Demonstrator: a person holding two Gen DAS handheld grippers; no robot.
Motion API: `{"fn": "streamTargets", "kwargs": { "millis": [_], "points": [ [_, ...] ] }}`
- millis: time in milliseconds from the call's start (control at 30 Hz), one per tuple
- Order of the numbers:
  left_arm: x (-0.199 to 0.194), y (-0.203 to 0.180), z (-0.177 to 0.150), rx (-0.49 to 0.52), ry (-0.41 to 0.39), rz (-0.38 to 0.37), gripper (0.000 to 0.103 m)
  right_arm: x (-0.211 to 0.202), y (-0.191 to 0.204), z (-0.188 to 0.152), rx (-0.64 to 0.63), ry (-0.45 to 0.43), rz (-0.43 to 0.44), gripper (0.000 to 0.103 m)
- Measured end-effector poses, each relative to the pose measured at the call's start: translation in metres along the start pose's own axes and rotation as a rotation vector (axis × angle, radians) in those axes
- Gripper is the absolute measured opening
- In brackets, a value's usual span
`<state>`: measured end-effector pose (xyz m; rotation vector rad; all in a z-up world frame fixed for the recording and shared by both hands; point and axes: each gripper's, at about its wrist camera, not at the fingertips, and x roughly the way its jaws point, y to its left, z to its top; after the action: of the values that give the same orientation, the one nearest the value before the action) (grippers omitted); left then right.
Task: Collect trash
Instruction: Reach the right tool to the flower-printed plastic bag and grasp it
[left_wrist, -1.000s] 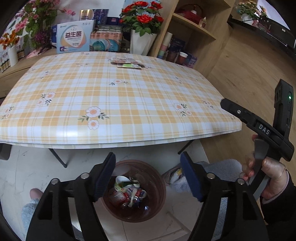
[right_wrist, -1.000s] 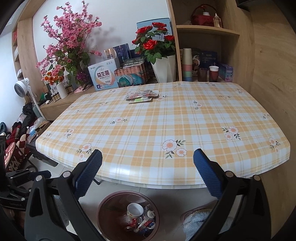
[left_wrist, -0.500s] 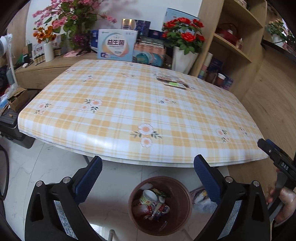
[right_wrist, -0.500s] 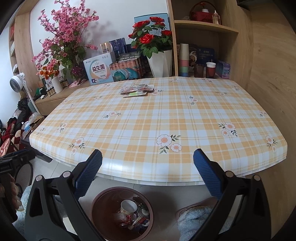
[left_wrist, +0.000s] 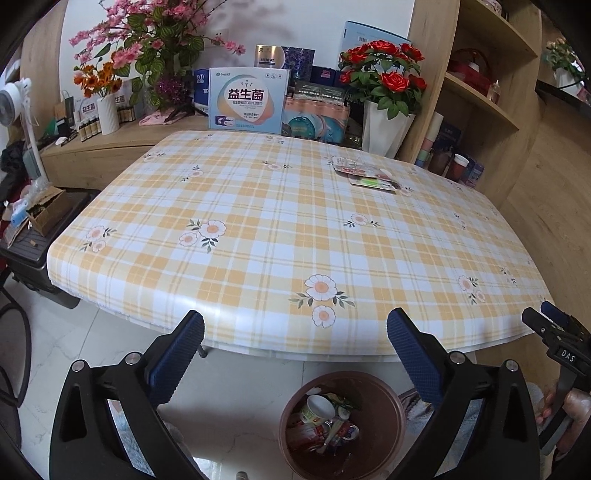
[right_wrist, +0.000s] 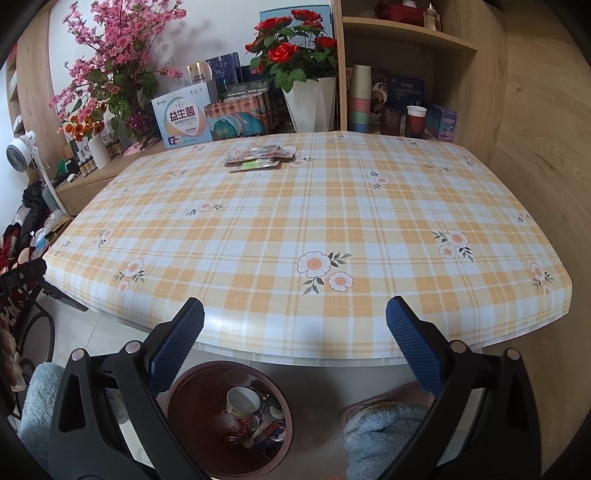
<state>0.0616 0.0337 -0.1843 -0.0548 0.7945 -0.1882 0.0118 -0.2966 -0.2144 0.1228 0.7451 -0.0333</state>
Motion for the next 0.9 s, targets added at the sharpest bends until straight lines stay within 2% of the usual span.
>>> {"fn": "streamTargets", "kwargs": {
  "millis": [267, 500, 667, 900],
  "points": [
    [0.028, 0.008, 0.024, 0.023, 0.003, 0.017, 0.097, 0.025, -0.001, 0.015, -0.022, 0.042, -0.014, 0.097],
    [0.067, 0.013, 0.055, 0.033, 0.003, 0.011, 0.097, 0.069, -0.005, 0.044, -0.043, 0.073, -0.012, 0.097],
    [0.098, 0.005, 0.087, 0.086, -0.007, 0.001, 0.097, 0.118, -0.005, 0.094, -0.081, 0.112, 0.08, 0.097],
    [0.143, -0.008, 0.139, 0.142, -0.022, -0.046, 0.097, 0.206, 0.013, 0.179, -0.249, 0.132, 0.093, 0.097]
  ]
}}
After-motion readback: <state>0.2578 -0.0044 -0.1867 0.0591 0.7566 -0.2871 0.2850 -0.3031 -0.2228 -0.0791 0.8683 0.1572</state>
